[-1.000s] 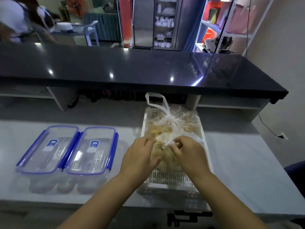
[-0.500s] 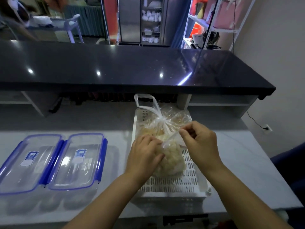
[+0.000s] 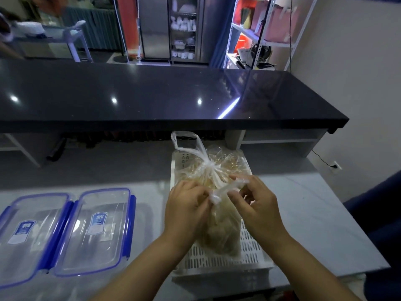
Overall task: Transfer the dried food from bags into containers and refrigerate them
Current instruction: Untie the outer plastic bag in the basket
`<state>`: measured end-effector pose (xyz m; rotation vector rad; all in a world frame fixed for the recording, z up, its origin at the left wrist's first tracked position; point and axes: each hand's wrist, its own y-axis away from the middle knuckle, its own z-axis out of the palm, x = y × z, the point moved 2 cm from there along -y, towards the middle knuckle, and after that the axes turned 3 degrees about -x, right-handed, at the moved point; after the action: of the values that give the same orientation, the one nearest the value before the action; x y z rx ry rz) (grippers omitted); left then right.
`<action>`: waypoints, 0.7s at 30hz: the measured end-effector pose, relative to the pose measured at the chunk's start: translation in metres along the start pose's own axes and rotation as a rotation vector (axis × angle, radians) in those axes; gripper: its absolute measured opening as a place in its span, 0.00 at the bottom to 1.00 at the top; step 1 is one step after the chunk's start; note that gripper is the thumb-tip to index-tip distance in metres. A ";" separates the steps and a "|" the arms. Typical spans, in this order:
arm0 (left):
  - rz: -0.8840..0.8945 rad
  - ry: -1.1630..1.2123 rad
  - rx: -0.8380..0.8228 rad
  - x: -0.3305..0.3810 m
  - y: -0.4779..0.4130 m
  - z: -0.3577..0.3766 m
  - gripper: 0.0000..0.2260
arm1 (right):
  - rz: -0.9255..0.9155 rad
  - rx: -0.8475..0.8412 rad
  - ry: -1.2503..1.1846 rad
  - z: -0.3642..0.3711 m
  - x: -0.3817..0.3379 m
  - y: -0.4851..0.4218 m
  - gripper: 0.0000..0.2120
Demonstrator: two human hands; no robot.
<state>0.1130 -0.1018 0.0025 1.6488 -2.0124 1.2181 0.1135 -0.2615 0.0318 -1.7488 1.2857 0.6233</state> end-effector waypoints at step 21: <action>-0.121 0.029 -0.335 -0.027 -0.007 0.004 0.02 | 0.322 -0.012 0.133 0.048 0.030 0.025 0.03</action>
<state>0.1289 -0.0869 -0.0150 1.5509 -1.9406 0.8056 0.1050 -0.2380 -0.0249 -1.6273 1.6782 0.7039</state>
